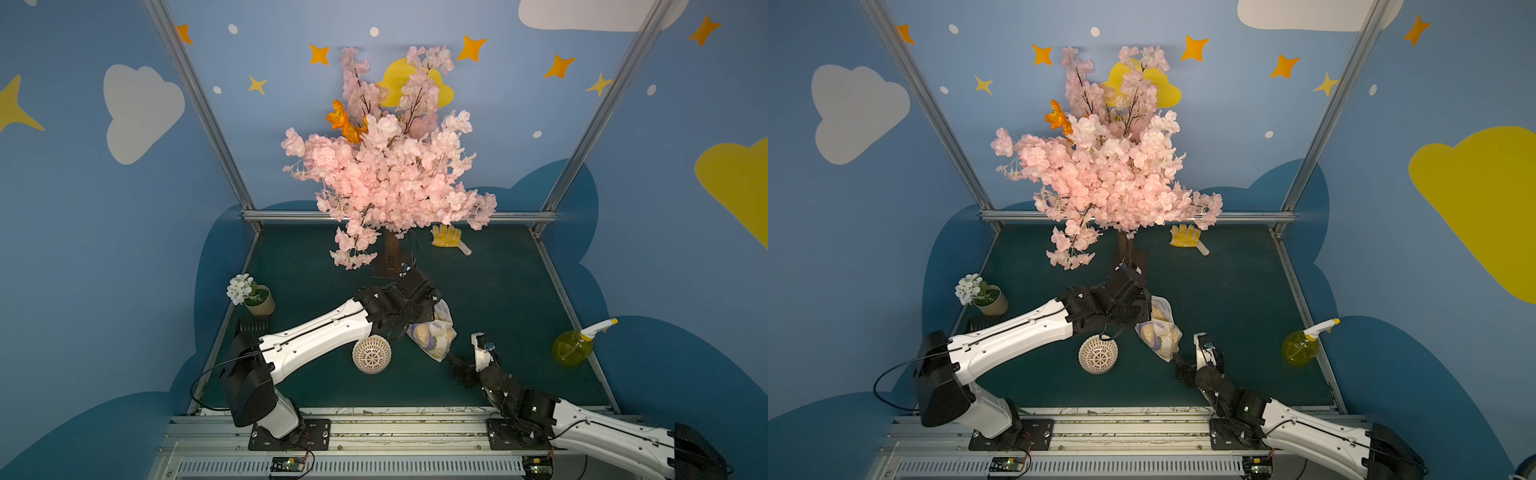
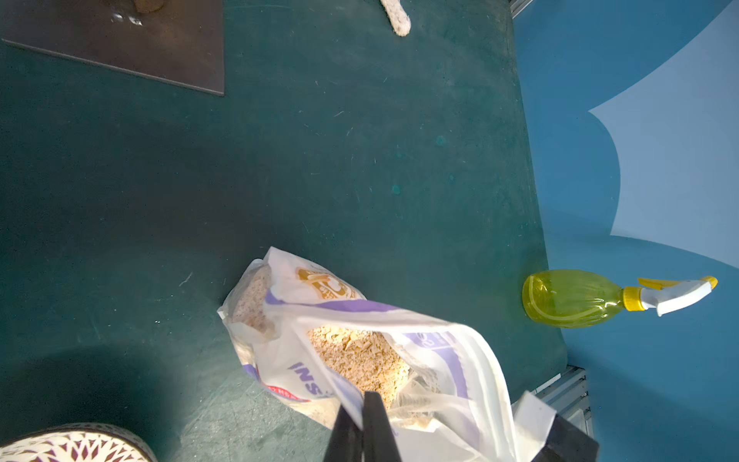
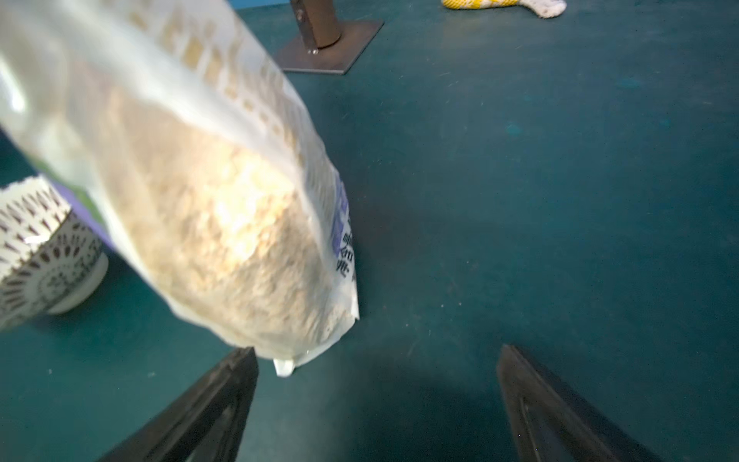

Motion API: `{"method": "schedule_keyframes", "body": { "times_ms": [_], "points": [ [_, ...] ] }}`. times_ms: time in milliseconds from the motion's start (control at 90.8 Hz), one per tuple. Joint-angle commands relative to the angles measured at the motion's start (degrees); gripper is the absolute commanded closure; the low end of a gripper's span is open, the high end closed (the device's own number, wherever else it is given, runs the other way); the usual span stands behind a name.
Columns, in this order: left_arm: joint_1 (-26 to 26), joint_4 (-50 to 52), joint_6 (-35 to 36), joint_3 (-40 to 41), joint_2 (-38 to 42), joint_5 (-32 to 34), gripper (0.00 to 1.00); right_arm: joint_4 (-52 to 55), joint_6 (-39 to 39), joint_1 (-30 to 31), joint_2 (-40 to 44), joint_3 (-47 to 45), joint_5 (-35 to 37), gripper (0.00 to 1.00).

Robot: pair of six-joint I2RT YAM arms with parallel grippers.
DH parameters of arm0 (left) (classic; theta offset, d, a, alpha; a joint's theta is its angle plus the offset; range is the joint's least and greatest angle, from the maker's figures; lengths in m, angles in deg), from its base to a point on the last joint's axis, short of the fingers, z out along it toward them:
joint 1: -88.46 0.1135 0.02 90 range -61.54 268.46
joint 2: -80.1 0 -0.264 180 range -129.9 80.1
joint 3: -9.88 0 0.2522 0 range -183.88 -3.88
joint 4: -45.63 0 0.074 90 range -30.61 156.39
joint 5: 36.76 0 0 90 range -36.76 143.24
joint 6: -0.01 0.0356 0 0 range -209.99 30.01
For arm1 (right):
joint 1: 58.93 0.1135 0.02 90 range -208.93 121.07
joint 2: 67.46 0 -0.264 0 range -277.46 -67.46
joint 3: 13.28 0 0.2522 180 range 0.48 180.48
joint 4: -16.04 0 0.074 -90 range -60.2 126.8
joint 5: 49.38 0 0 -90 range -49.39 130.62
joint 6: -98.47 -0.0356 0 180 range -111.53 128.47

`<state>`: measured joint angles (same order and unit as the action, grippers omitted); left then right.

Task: Pour the oats into the breakfast bowl
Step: Pick up the oats bag from the center of the board.

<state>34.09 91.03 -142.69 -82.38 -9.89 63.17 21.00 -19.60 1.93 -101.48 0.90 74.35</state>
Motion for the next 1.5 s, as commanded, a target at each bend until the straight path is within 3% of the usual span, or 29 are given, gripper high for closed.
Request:
{"method": "schedule_keyframes", "body": {
  "times_ms": [0,198,485,650,1101,1487],
  "points": [
    [0.49,-3.29,1.09,0.15,1.97,1.34,0.97,-6.54,5.06,-2.03,-4.20,1.33,-5.98,0.02],
    [0.69,-3.29,1.61,-0.13,1.59,2.21,0.97,-16.45,10.01,-0.08,-21.57,4.31,-8.87,0.02],
    [2.16,-2.63,2.50,-0.54,2.07,2.25,0.97,-29.24,17.08,1.60,-38.89,8.42,-11.69,0.02],
    [2.34,-2.55,2.61,-0.26,2.37,2.67,0.97,-33.96,16.46,2.41,-43.31,9.72,-12.11,0.02],
    [2.97,-2.63,1.55,0.19,3.21,1.66,0.97,-41.13,15.28,5.06,-41.86,7.02,-4.09,0.02],
    [2.99,-3.33,-0.47,2.72,4.79,-0.17,0.97,-65.66,19.99,4.18,-61.43,9.23,-4.09,0.02]
  ]
}}
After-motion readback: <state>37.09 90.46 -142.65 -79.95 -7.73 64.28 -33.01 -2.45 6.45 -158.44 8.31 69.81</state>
